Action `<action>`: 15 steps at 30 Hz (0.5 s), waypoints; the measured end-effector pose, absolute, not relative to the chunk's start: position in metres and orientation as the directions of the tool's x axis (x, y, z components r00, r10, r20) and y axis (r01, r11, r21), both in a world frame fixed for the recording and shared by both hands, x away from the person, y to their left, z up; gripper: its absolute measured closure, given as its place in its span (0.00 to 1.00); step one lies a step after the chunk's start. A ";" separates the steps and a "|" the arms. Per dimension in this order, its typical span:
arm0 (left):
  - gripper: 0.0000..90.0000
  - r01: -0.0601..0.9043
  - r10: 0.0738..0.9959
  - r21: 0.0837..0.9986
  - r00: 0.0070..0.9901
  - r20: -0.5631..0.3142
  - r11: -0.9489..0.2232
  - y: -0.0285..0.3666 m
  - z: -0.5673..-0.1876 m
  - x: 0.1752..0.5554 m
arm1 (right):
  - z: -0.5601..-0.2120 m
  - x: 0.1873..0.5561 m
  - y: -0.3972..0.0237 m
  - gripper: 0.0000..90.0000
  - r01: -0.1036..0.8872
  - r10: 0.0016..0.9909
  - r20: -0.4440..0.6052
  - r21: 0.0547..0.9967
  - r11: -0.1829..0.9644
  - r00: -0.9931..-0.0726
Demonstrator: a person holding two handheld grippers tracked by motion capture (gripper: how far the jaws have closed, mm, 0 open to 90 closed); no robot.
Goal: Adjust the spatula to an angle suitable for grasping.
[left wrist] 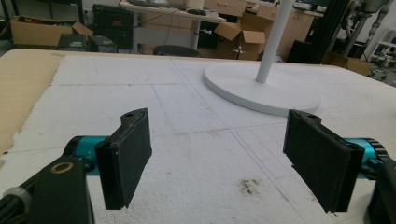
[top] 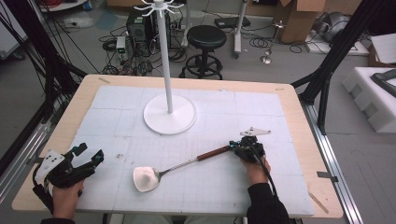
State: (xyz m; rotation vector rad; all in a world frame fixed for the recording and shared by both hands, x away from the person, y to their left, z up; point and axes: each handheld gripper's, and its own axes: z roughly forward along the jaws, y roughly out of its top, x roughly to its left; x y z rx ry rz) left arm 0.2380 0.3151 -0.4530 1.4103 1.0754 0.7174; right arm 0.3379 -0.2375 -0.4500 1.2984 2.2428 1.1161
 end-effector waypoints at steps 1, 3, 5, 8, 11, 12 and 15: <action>0.26 0.200 0.907 0.976 0.390 -0.160 0.086 0.315 -0.453 0.238 | -0.450 0.338 -0.232 0.99 0.584 0.829 0.104 0.757 0.293 -0.550; 0.26 0.200 0.906 0.976 0.392 -0.162 0.087 0.315 -0.453 0.238 | -0.449 0.337 -0.225 0.99 0.575 0.820 0.094 0.757 0.309 -0.564; 0.26 0.199 0.905 0.976 0.393 -0.161 0.087 0.315 -0.453 0.238 | -0.446 0.334 -0.226 0.99 0.568 0.821 0.116 0.775 0.277 -0.559; 0.26 0.200 0.905 0.976 0.394 -0.161 0.087 0.315 -0.453 0.238 | -0.436 0.323 -0.236 0.94 0.526 0.821 0.142 0.824 0.212 -0.553; 0.26 0.194 0.903 0.977 0.399 -0.158 0.085 0.315 -0.453 0.237 | -0.430 0.304 -0.249 0.75 0.460 0.831 0.108 0.867 0.190 -0.546; 0.26 0.190 0.903 0.978 0.402 -0.153 0.081 0.314 -0.453 0.237 | -0.428 0.297 -0.254 0.71 0.439 0.835 0.110 0.882 0.168 -0.540; 0.26 0.186 0.905 0.980 0.401 -0.142 0.071 0.314 -0.453 0.236 | -0.426 0.278 -0.267 0.51 0.385 0.849 0.082 0.911 0.149 -0.522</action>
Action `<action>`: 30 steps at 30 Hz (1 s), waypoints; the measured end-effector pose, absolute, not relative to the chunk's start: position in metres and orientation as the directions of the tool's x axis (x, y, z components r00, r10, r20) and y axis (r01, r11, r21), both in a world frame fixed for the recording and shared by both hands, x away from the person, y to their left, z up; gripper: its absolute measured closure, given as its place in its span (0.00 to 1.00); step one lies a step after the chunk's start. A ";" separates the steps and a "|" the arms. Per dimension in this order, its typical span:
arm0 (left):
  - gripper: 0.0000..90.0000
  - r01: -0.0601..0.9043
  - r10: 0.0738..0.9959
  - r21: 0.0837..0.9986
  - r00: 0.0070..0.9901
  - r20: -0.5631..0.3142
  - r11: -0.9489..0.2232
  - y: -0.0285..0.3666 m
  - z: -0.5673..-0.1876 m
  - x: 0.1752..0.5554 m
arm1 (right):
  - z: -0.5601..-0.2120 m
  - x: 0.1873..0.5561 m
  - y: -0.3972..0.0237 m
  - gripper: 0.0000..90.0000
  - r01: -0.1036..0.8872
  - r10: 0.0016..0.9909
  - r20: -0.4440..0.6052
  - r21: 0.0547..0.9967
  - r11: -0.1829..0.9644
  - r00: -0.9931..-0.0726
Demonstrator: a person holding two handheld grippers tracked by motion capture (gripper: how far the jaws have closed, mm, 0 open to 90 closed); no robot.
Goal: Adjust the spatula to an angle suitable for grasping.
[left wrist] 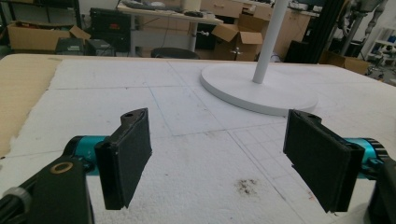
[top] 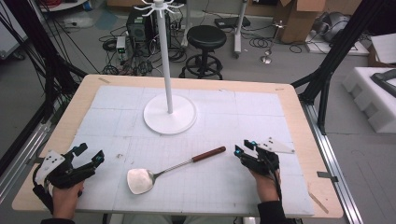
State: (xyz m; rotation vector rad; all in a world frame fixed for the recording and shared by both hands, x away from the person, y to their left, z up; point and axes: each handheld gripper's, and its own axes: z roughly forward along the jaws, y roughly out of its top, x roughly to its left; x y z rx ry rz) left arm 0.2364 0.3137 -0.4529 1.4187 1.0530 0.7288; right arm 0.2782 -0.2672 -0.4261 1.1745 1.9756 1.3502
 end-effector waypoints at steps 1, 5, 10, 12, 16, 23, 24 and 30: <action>0.26 0.186 0.905 0.980 0.401 -0.142 0.071 0.314 -0.453 0.236 | -0.426 0.273 -0.272 0.47 0.374 0.853 0.072 0.915 0.150 -0.517; 0.23 0.190 0.913 0.979 0.381 -0.143 0.074 0.313 -0.453 0.237 | -0.424 0.254 -0.288 0.36 0.320 0.861 0.041 0.937 0.143 -0.507; 0.23 0.180 0.908 0.981 0.395 -0.139 0.071 0.313 -0.453 0.236 | -0.424 0.241 -0.307 0.23 0.300 0.881 0.056 0.949 0.100 -0.470; 0.23 0.183 0.906 0.980 0.397 -0.143 0.075 0.314 -0.453 0.236 | -0.425 0.239 -0.311 0.22 0.294 0.885 0.053 0.951 0.097 -0.462; 0.22 0.192 0.905 0.978 0.395 -0.157 0.086 0.315 -0.453 0.237 | -0.425 0.233 -0.321 0.19 0.285 0.897 0.050 0.955 0.085 -0.438; 0.22 0.192 0.906 0.978 0.392 -0.157 0.087 0.315 -0.453 0.237 | -0.427 0.230 -0.326 0.19 0.291 0.909 0.065 0.955 0.064 -0.413; 0.22 0.191 0.907 0.978 0.393 -0.153 0.082 0.315 -0.453 0.237 | -0.428 0.231 -0.325 0.19 0.294 0.907 0.064 0.954 0.068 -0.416; 0.23 0.183 0.906 0.980 0.397 -0.146 0.078 0.314 -0.453 0.236 | -0.429 0.232 -0.322 0.19 0.300 0.903 0.055 0.950 0.084 -0.426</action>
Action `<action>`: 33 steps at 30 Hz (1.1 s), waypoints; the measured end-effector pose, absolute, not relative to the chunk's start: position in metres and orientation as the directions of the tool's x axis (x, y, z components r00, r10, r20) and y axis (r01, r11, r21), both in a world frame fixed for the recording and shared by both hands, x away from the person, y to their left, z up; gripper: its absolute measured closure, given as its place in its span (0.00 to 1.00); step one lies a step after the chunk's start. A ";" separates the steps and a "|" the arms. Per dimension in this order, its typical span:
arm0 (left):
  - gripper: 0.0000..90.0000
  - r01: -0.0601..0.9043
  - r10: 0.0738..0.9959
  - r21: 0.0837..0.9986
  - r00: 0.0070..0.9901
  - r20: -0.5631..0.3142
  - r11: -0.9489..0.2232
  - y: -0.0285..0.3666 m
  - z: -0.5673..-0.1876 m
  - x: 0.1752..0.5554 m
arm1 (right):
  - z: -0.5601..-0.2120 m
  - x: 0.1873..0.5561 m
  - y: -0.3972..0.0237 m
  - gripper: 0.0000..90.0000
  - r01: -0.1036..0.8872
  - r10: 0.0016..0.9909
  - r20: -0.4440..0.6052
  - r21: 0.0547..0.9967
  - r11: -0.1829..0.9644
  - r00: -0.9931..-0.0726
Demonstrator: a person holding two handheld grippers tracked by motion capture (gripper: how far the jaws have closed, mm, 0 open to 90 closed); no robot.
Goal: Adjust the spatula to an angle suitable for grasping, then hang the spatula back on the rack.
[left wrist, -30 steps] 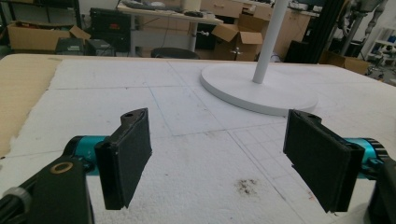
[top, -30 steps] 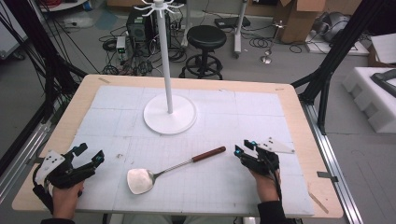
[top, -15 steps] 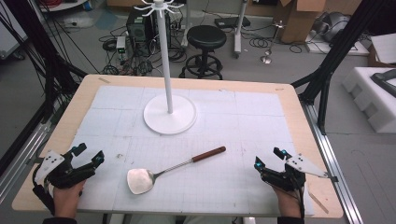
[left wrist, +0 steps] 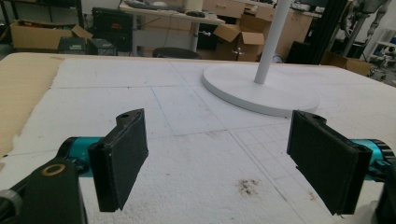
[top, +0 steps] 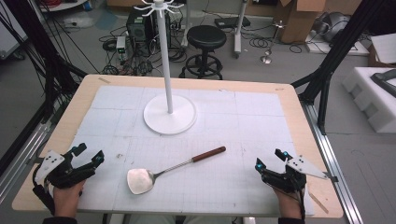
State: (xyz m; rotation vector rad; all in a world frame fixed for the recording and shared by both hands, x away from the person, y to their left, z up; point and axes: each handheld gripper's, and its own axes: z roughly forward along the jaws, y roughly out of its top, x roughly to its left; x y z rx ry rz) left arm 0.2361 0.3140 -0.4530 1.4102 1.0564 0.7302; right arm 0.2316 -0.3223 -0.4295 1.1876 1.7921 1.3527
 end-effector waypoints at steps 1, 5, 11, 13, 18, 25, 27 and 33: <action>0.23 0.183 0.906 0.980 0.399 -0.144 0.075 0.314 -0.453 0.236 | -0.430 0.232 -0.323 0.19 0.295 0.904 0.055 0.952 0.080 -0.424; 0.23 0.182 0.905 0.980 0.400 -0.144 0.076 0.314 -0.453 0.235 | -0.431 0.232 -0.324 0.19 0.299 0.905 0.055 0.951 0.081 -0.421; 0.21 0.201 0.897 0.972 0.398 -0.191 0.118 0.313 -0.450 0.234 | -0.433 0.233 -0.324 0.19 0.314 0.910 0.070 0.947 0.068 -0.410; 0.21 0.197 0.892 0.974 0.412 -0.186 0.112 0.311 -0.447 0.233 | -0.433 0.234 -0.323 0.19 0.317 0.908 0.072 0.946 0.069 -0.412; 0.37 0.210 0.800 0.975 0.573 -0.179 0.068 0.294 -0.434 0.233 | -0.433 0.232 -0.321 0.19 0.318 0.903 0.062 0.944 0.085 -0.426; 0.30 0.228 0.672 0.974 0.720 -0.172 0.005 0.246 -0.408 0.242 | -0.433 0.230 -0.327 0.19 0.309 0.906 0.079 0.949 0.059 -0.415; 0.28 0.239 0.645 0.969 0.751 -0.144 -0.062 0.227 -0.400 0.248 | -0.433 0.230 -0.326 0.19 0.316 0.905 0.085 0.947 0.057 -0.417; 0.33 0.275 0.493 0.917 0.864 -0.103 -0.290 0.167 -0.385 0.264 | -0.433 0.230 -0.324 0.19 0.313 0.901 0.082 0.948 0.061 -0.426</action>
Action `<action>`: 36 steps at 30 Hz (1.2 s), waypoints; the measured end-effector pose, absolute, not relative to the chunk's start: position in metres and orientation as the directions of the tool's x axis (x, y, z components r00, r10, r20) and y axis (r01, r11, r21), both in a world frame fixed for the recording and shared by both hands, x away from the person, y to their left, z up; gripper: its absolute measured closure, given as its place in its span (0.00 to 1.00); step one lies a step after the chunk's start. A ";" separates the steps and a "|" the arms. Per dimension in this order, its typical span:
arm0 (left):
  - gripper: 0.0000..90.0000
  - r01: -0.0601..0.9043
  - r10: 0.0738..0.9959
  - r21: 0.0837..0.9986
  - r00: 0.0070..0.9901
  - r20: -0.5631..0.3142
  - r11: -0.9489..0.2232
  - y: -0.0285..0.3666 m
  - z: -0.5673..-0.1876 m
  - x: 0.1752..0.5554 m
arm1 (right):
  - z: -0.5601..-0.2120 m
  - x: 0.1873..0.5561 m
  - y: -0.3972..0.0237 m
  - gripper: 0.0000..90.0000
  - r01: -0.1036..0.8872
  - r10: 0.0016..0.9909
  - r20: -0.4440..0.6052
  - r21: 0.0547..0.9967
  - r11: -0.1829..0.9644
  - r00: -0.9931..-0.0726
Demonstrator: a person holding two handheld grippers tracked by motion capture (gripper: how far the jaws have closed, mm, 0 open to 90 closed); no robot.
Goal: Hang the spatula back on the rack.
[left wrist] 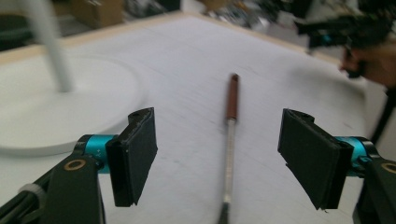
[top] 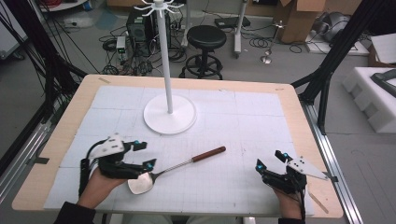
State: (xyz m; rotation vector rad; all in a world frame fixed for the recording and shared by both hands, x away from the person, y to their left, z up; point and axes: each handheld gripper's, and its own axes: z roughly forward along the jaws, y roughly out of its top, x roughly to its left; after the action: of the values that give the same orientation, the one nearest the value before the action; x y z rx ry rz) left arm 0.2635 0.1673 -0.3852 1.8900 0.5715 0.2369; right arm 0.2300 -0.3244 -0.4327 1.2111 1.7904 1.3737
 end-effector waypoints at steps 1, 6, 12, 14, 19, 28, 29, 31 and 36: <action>0.34 0.272 0.467 0.900 0.880 -0.088 -0.341 0.155 -0.384 0.265 | -0.433 0.230 -0.324 0.19 0.313 0.901 0.085 0.948 0.059 -0.425; 0.34 0.284 0.401 0.842 0.912 -0.090 -0.458 0.112 -0.389 0.274 | -0.432 0.231 -0.324 0.19 0.306 0.898 0.077 0.950 0.066 -0.433; 0.34 0.344 0.442 0.771 0.892 -0.091 -0.536 0.093 -0.407 0.289 | -0.432 0.231 -0.324 0.19 0.308 0.894 0.079 0.949 0.069 -0.442; 0.38 0.371 0.487 0.735 0.871 -0.063 -0.568 0.091 -0.411 0.293 | -0.432 0.231 -0.325 0.19 0.311 0.894 0.085 0.948 0.063 -0.440; 0.50 0.397 0.489 0.674 0.870 -0.061 -0.623 0.089 -0.419 0.298 | -0.432 0.230 -0.326 0.19 0.309 0.896 0.086 0.949 0.060 -0.437; 0.69 0.386 0.468 0.611 0.883 -0.029 -0.691 0.083 -0.428 0.298 | -0.432 0.230 -0.325 0.19 0.312 0.896 0.093 0.949 0.052 -0.434; 0.70 0.381 0.465 0.611 0.885 -0.023 -0.694 0.083 -0.428 0.298 | -0.432 0.231 -0.325 0.19 0.312 0.897 0.093 0.949 0.053 -0.433; 0.75 0.377 0.460 0.607 0.888 -0.022 -0.699 0.083 -0.428 0.299 | -0.432 0.231 -0.325 0.19 0.312 0.898 0.092 0.949 0.052 -0.430; 0.93 0.336 0.420 0.612 0.907 -0.006 -0.716 0.083 -0.428 0.297 | -0.432 0.231 -0.324 0.19 0.314 0.897 0.098 0.948 0.047 -0.430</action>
State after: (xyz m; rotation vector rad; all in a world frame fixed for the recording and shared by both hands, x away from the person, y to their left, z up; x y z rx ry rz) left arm 0.2971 0.0828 -0.4282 2.4325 0.5391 0.1754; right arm 0.2311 -0.3245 -0.4317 1.2169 1.7877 1.3938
